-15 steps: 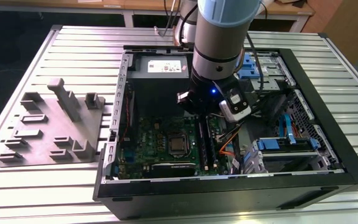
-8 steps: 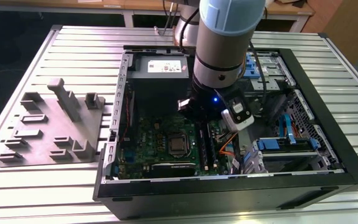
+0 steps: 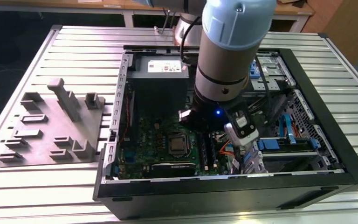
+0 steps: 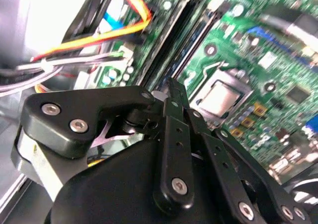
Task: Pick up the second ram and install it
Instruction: 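Press down the second ram until it locks into place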
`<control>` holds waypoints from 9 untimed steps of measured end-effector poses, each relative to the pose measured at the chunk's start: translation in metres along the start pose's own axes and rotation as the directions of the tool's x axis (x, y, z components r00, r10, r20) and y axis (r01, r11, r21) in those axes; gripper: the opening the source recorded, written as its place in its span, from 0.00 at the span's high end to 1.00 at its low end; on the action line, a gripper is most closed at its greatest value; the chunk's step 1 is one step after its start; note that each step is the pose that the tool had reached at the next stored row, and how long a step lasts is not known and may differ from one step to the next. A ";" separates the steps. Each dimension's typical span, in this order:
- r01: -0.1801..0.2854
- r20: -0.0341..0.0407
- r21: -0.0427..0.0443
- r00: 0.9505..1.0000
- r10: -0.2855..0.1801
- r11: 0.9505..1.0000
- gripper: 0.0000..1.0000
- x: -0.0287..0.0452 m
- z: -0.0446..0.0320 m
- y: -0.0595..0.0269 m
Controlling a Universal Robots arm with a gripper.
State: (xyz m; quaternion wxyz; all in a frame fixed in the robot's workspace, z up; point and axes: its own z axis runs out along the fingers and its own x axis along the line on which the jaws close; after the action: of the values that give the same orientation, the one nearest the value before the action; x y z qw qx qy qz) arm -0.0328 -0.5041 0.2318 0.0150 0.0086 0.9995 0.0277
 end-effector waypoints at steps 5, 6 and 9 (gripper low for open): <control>0.000 0.000 0.000 1.000 0.000 1.000 0.90 -0.0003 -0.0001 -0.0167; 0.000 0.000 0.000 1.000 0.000 1.000 0.90 -0.0003 0.0000 -0.0198; -0.001 0.000 0.000 1.000 0.001 1.000 0.90 -0.0003 0.0000 -0.0244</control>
State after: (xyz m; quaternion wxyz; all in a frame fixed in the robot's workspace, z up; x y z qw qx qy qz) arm -0.0329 -0.5285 0.2304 0.0150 0.0089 0.9995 0.0277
